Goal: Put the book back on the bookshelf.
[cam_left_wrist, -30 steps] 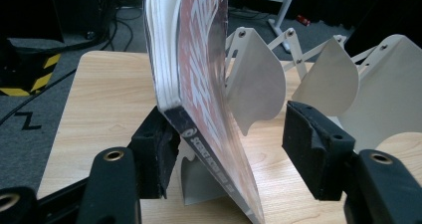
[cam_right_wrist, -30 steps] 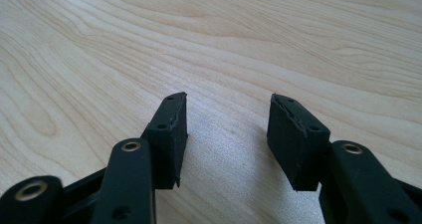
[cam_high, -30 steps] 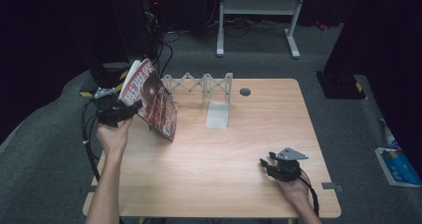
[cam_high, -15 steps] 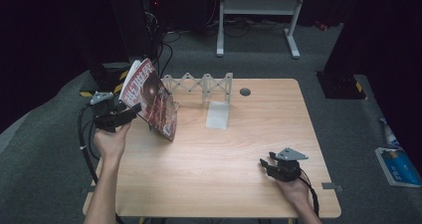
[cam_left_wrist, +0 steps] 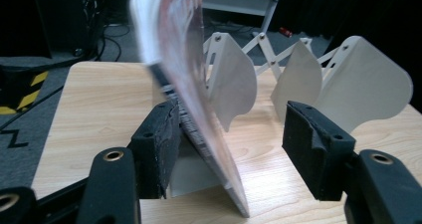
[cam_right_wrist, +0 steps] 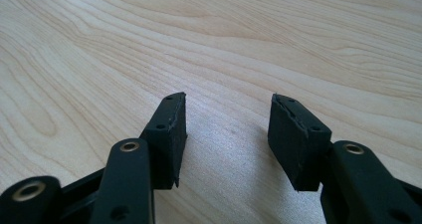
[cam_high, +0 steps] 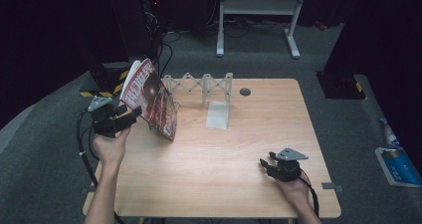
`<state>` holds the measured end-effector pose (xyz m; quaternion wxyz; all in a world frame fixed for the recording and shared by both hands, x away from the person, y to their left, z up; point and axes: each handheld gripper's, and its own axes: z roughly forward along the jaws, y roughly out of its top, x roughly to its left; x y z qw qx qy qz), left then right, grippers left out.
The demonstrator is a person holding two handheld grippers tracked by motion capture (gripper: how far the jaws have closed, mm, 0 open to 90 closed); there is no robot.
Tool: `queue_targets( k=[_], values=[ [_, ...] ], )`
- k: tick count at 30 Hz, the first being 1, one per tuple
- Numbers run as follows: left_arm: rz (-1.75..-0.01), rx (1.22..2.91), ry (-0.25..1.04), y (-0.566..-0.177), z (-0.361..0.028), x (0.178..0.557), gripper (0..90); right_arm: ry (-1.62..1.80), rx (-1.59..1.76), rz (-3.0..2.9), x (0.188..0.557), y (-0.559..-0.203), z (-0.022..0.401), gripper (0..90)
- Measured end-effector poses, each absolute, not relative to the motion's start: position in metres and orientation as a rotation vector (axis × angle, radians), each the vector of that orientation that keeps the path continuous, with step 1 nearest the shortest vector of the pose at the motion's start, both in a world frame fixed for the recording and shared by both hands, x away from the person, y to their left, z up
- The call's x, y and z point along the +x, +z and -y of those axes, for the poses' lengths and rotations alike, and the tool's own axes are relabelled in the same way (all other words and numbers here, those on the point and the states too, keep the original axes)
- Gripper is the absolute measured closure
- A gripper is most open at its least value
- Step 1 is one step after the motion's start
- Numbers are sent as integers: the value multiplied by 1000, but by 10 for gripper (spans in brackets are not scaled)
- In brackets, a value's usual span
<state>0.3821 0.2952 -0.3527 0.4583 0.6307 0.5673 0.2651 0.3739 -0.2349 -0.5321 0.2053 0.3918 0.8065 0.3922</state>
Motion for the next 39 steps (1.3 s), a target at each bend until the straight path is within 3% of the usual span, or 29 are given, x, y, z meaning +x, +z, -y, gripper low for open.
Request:
queue_targets(
  k=[39],
  values=[
    [-1273,1607,568,-363,-265,366,399,1093,1089,-2249,374,-532,235,494]
  ],
)
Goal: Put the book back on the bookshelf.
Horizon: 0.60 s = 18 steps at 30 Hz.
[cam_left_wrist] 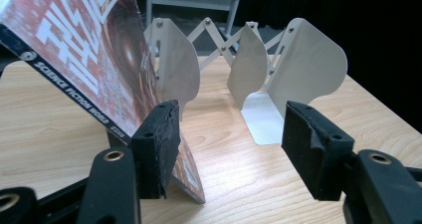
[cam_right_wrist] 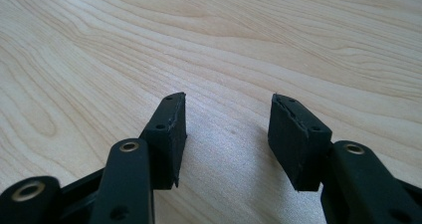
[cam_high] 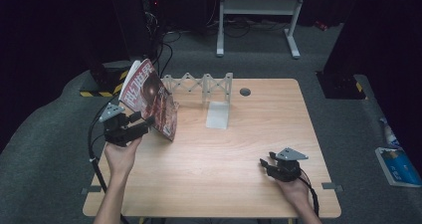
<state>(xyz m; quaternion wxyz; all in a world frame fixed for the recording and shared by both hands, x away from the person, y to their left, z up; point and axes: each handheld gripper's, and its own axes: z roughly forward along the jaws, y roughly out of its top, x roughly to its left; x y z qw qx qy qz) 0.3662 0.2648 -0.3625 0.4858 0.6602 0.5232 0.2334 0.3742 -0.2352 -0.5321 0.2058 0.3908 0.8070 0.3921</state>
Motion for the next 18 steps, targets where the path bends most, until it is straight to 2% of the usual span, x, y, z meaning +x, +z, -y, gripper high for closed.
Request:
queue_targets(
  k=[18],
  values=[
    [-1240,1630,535,-368,-251,364,392,1092,1089,-2248,374,-532,235,493]
  ],
)
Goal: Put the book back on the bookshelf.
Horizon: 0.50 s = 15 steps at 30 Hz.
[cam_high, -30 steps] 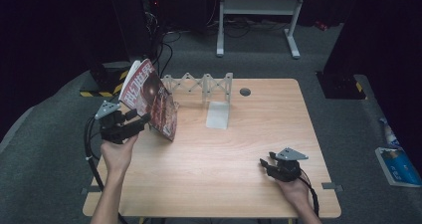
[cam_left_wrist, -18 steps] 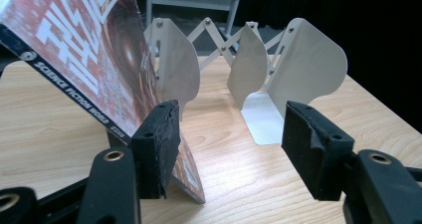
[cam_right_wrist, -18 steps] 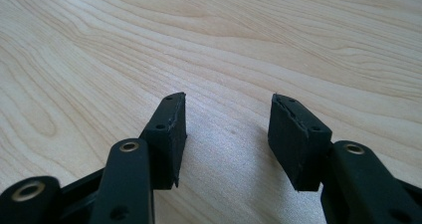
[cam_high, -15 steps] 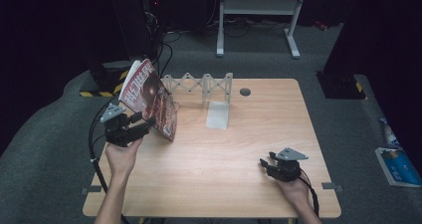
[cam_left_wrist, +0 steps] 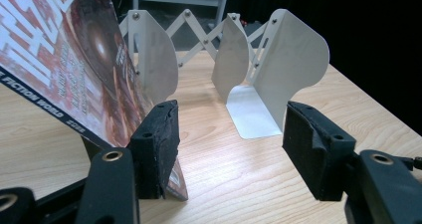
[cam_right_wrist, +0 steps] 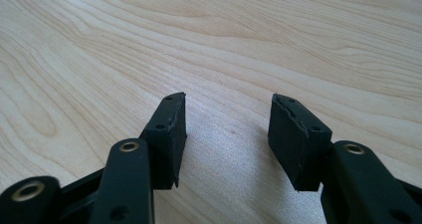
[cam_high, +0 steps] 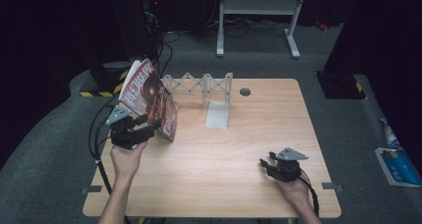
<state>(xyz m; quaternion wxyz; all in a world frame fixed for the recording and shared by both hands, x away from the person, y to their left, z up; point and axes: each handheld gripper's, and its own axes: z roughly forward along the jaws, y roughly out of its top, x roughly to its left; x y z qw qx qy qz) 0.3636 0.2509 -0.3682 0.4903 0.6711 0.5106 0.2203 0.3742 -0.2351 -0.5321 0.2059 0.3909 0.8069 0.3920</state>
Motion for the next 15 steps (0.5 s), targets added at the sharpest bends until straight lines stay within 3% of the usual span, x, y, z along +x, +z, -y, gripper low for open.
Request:
queue_targets(
  k=[15],
  values=[
    [-1236,1638,511,-376,-244,363,385,1092,1089,-2248,374,-532,235,493]
  ],
)
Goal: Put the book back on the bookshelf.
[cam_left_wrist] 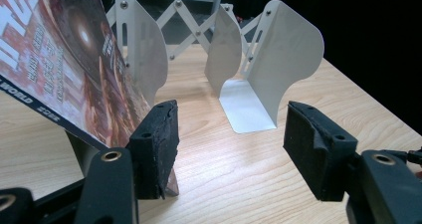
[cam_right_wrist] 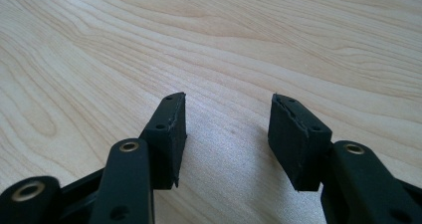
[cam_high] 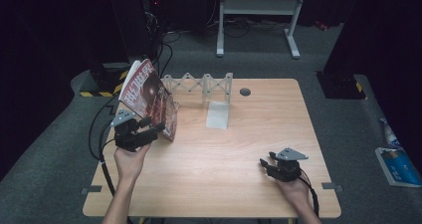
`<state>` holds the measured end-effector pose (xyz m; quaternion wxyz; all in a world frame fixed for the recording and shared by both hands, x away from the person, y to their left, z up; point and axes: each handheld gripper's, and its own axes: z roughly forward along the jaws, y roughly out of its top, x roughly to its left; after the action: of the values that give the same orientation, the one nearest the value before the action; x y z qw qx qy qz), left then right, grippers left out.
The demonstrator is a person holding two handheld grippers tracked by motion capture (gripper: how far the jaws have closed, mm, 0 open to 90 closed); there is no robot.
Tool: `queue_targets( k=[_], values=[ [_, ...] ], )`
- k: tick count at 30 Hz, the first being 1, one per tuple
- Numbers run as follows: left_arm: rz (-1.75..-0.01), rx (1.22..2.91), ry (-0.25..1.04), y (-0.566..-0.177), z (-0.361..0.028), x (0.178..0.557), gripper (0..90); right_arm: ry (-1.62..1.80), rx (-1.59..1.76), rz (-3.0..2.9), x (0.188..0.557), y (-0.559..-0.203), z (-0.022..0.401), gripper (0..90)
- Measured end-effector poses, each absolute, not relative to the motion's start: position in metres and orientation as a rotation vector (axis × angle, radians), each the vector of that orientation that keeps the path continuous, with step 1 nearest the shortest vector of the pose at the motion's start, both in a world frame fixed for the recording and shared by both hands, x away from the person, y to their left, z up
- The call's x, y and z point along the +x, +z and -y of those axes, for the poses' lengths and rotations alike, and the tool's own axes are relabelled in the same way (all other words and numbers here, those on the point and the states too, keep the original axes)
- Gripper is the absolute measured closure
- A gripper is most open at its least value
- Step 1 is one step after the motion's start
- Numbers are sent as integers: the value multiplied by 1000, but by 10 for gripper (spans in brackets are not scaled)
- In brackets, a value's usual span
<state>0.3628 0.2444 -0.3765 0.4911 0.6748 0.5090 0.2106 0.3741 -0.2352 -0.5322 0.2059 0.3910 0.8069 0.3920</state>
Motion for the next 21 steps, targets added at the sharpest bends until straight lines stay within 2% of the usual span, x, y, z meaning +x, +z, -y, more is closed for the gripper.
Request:
queue_targets(
  k=[21],
  values=[
    [-1234,1659,490,-389,-236,362,384,1092,1090,-2248,374,-532,235,493]
  ],
)
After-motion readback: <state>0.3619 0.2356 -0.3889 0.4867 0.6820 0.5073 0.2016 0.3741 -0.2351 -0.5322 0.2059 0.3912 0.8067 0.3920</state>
